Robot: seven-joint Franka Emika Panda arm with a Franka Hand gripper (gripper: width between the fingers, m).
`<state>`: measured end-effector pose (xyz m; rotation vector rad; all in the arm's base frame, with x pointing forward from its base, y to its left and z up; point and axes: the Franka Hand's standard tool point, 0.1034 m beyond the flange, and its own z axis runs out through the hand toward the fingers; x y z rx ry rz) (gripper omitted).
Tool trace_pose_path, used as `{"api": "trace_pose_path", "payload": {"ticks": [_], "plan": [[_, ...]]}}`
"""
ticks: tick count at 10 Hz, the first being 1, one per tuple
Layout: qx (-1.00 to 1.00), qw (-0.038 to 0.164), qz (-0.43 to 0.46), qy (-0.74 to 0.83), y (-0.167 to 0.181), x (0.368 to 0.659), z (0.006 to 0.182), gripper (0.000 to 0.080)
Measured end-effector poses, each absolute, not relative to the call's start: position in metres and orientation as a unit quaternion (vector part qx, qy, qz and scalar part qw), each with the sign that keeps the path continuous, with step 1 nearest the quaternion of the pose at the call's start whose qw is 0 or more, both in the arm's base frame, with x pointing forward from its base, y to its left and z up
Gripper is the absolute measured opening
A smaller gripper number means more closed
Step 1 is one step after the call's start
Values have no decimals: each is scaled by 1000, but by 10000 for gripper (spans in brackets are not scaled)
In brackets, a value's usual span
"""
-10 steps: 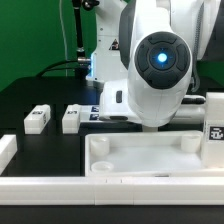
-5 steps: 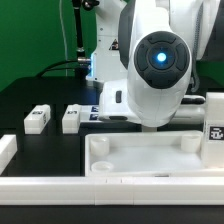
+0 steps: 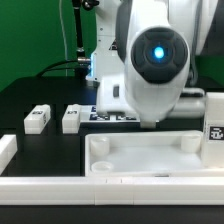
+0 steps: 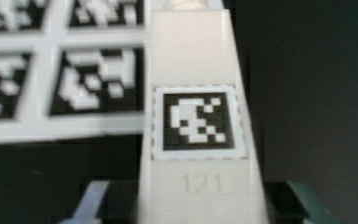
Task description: Assemble desk
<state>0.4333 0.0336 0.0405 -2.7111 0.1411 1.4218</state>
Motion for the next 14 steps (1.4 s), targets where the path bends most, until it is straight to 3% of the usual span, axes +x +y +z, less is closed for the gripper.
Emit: {"api": "trace_pose_path", "payload": {"ticks": [2,3,7,8,9,14], "plan": [[-889,52,453,50,15,457,85,291],[-895,53,440,48,11,466,96,291],[-938,52,341,48,8,483,88,291],[-938,65,337,43,-4,497,116,291],[-951,70,297,40,-22,529,138,291],[-987,57,145,46,-33,547,136,291]]}}
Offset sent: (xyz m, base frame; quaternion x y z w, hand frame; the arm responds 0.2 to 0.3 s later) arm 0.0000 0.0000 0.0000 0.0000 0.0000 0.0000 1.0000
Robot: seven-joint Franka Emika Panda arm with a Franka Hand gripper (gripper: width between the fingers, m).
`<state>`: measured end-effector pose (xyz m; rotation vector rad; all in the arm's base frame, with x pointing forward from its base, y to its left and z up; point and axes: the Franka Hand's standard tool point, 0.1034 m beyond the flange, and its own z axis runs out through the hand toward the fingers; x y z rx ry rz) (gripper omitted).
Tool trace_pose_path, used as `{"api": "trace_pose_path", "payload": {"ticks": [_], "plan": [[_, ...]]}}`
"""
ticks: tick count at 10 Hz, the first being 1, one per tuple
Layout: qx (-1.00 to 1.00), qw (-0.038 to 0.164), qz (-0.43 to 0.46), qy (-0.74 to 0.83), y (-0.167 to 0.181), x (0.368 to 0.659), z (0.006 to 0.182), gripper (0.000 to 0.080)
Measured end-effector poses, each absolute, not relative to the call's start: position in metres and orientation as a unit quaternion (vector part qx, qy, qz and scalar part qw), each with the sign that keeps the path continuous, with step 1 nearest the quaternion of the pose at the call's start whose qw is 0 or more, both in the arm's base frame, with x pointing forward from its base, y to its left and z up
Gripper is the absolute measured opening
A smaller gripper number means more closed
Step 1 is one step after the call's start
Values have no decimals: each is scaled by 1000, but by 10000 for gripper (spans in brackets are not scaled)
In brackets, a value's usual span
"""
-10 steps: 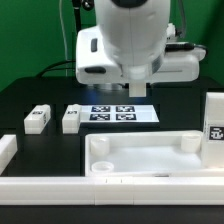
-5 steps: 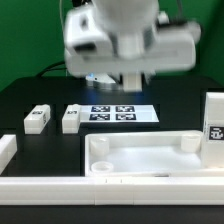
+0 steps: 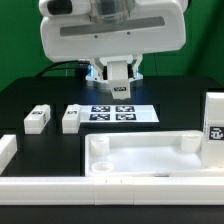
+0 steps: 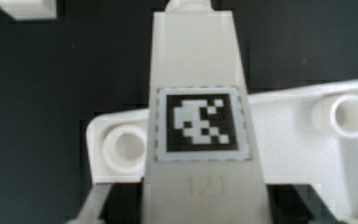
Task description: Assemble desk
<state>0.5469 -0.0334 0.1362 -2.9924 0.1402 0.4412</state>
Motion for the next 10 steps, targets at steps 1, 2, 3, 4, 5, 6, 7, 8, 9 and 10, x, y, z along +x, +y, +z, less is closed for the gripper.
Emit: {"api": "trace_pose_path", "payload": {"ticks": [1,2,3,4,5,6,7,8,9,10], "plan": [[-987,67,134,56,-35,559,143,291],[-987,83,119,72,-45,583,161,291],[-989,96,79,84,-54,603,170,291],[-990,96,7,105,-64,617,174,291],[-989,73,-63,113,-66,608,172,291],[-988,66,-79,114,-64,600,169,291],[-985,53,-113,117,-69,606,169,291],[-975,27,-183,121,-73,610,170,291],[-968,16,-214,126,-64,608,164,291],[-957,-7,-265,116,-64,614,167,291]]}}
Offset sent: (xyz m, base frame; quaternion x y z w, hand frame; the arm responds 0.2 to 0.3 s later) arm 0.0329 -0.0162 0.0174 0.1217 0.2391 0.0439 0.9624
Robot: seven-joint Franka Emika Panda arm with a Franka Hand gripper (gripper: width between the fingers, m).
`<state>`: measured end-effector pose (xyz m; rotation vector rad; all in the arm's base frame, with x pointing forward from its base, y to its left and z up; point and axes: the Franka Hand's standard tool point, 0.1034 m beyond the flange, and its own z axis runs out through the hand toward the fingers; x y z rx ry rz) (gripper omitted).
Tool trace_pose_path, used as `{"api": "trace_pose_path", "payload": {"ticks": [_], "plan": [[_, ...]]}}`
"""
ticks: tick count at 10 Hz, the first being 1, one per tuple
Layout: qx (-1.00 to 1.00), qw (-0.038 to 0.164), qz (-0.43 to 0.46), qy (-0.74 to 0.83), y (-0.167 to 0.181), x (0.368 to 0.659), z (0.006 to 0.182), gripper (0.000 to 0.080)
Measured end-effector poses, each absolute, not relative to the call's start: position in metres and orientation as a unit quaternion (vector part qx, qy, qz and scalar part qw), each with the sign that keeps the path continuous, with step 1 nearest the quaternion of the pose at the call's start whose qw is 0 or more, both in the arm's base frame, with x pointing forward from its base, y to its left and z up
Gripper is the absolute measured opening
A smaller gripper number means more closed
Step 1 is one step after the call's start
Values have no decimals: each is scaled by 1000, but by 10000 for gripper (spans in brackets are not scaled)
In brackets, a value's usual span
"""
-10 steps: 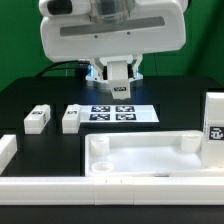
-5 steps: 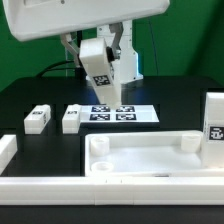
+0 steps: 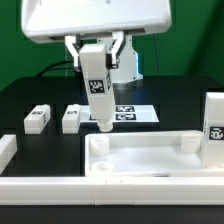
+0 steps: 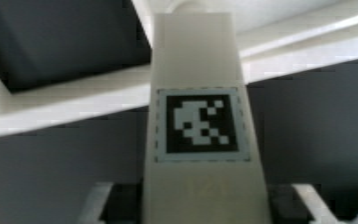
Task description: Assemble desk
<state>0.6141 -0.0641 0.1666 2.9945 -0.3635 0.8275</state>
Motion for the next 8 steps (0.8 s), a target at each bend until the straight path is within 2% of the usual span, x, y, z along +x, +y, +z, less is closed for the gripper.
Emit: {"api": "trace_pose_path", "payload": {"ticks": [1,2,8], "plan": [[944,31,310,-110,-74,621,169,291],[939,38,323,-110,-75,623,167,291],[945,32,309,-106,-66,628,155,291]]}}
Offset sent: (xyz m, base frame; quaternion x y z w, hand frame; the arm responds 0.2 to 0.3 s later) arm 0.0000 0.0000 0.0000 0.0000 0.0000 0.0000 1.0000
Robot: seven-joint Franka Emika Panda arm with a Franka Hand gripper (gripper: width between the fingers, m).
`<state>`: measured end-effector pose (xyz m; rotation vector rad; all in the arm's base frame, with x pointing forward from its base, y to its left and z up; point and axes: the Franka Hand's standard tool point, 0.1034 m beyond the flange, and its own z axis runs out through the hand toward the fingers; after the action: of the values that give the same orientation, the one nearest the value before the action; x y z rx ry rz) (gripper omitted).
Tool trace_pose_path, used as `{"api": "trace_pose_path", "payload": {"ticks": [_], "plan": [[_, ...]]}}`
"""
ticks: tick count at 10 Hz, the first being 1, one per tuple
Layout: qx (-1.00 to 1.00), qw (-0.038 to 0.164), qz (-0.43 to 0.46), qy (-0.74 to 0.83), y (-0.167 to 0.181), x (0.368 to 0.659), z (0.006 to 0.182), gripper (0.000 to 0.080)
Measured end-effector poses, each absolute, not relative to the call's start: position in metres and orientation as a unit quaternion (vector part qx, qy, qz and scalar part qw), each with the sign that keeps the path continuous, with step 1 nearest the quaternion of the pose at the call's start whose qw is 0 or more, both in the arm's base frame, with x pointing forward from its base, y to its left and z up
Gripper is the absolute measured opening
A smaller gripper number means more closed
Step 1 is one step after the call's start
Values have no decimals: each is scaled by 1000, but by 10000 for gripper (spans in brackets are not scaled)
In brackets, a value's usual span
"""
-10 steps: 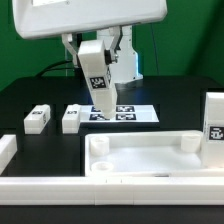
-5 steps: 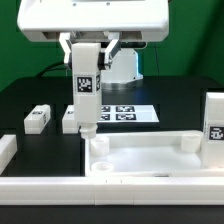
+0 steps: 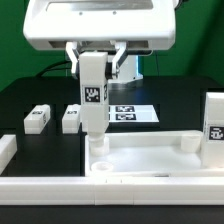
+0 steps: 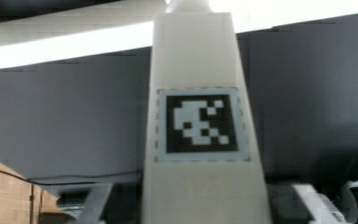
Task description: Assemble desk
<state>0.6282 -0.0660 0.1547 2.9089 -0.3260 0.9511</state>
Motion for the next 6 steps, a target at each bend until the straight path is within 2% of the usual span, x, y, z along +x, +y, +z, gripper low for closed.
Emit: {"api": "trace_pose_path", "payload": {"ticks": [4,6], "plan": [[950,35,296,-97,-55,627,127,291],[949,37,297,-97,-57,627,123,291]]}}
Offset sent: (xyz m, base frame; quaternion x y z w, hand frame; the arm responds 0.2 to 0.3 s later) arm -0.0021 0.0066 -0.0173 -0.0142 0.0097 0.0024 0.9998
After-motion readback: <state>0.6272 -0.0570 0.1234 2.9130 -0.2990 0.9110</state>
